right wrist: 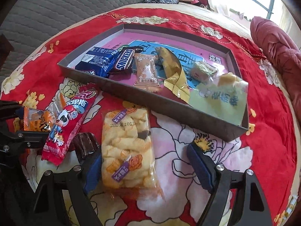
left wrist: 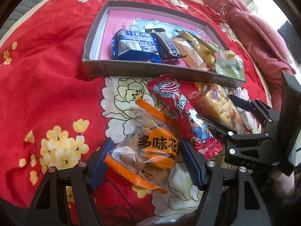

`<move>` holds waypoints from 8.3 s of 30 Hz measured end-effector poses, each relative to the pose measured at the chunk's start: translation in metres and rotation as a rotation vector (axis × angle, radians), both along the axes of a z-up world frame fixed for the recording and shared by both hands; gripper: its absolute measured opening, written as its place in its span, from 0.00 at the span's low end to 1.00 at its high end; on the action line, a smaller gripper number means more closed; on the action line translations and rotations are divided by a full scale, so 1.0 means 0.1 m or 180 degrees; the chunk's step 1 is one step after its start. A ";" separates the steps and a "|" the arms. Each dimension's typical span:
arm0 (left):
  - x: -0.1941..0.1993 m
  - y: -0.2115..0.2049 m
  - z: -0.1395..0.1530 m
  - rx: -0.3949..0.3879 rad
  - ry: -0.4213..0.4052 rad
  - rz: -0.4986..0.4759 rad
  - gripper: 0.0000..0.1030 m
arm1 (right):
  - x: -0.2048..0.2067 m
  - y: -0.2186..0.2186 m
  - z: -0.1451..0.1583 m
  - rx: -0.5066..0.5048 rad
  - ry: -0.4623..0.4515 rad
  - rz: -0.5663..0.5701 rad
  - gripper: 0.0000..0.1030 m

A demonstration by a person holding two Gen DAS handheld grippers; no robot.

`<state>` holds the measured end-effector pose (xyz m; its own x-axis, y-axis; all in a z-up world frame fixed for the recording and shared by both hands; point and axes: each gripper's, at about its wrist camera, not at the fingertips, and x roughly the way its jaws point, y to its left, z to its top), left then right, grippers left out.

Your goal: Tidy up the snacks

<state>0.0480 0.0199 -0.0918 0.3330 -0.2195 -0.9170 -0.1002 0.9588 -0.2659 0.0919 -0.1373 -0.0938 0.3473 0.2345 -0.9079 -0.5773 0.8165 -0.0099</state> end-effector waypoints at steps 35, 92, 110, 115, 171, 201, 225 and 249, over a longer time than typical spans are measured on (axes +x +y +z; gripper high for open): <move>-0.01 0.18 0.10 -0.0020 -0.0133 0.0207 0.42 | 0.10 -0.24 0.17 0.0875 0.0439 -0.0187 0.45; 0.25 0.04 0.72 -0.0014 -0.0606 0.0317 0.42 | 0.31 -0.41 0.60 0.1431 0.0075 -0.0337 0.44; 0.45 -0.08 0.77 0.0025 -0.0646 0.0281 0.42 | 0.51 -0.55 0.73 0.1538 -0.0099 -0.0441 0.44; 0.50 -0.10 0.78 0.0026 -0.0660 0.0290 0.42 | 0.55 -0.55 0.74 0.1548 -0.0130 -0.0436 0.44; 1.15 -0.32 0.44 0.0039 -0.0621 0.0195 0.42 | 0.99 -0.45 0.53 0.1476 -0.0153 -0.0547 0.44; 1.32 -0.40 0.30 0.0000 -0.0570 0.0140 0.43 | 1.08 -0.33 0.36 0.1294 -0.0023 -0.0524 0.45; 1.29 -0.32 0.28 -0.0014 -0.0563 0.0215 0.43 | 1.07 -0.30 0.29 0.1258 0.0022 -0.0534 0.47; 1.30 -0.31 0.28 -0.0014 -0.0545 0.0229 0.43 | 1.08 -0.34 0.38 0.1346 0.0006 -0.0579 0.47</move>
